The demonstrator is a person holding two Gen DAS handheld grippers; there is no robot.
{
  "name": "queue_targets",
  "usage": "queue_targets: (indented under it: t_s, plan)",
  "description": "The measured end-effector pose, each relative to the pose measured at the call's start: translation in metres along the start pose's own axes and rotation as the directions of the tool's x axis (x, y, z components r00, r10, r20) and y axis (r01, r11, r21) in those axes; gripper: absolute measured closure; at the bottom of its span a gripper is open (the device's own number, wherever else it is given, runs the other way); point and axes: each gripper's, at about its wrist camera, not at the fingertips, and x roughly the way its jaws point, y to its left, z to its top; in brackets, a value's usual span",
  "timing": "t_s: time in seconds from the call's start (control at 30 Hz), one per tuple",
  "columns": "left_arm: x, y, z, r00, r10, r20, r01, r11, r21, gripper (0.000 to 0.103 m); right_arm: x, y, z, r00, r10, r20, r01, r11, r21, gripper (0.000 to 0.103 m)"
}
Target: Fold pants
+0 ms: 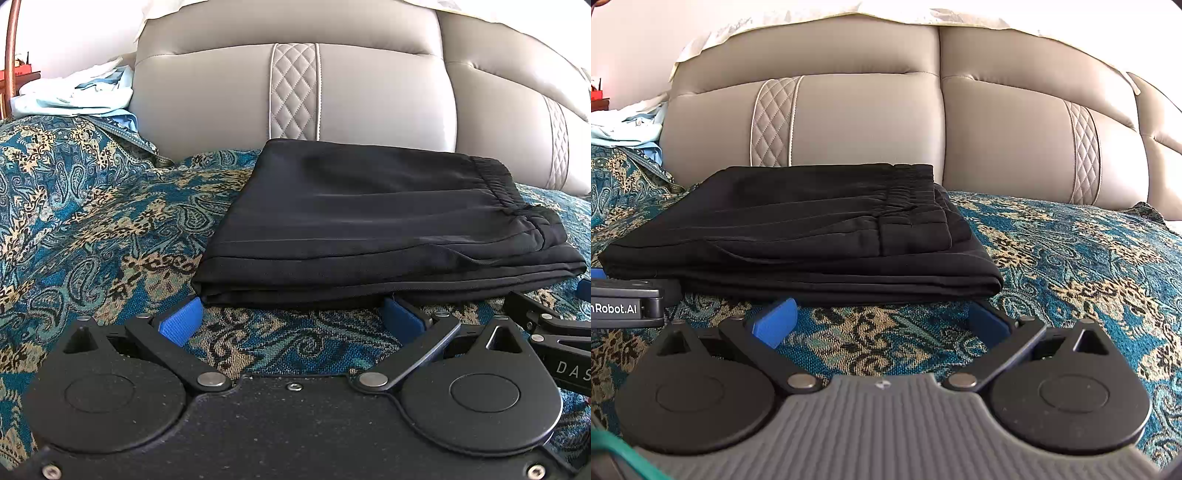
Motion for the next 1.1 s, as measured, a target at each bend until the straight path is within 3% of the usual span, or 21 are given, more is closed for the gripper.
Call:
queue_targets:
  t_s: [1.1]
  plan:
    - [-0.0013,-0.0008,0.0002,1.0,-0.002,0.01,0.002,1.0,0.003,0.0,-0.001,0.0008,-0.0002,1.0,0.0,0.001,0.0,1.0,0.0,0.0]
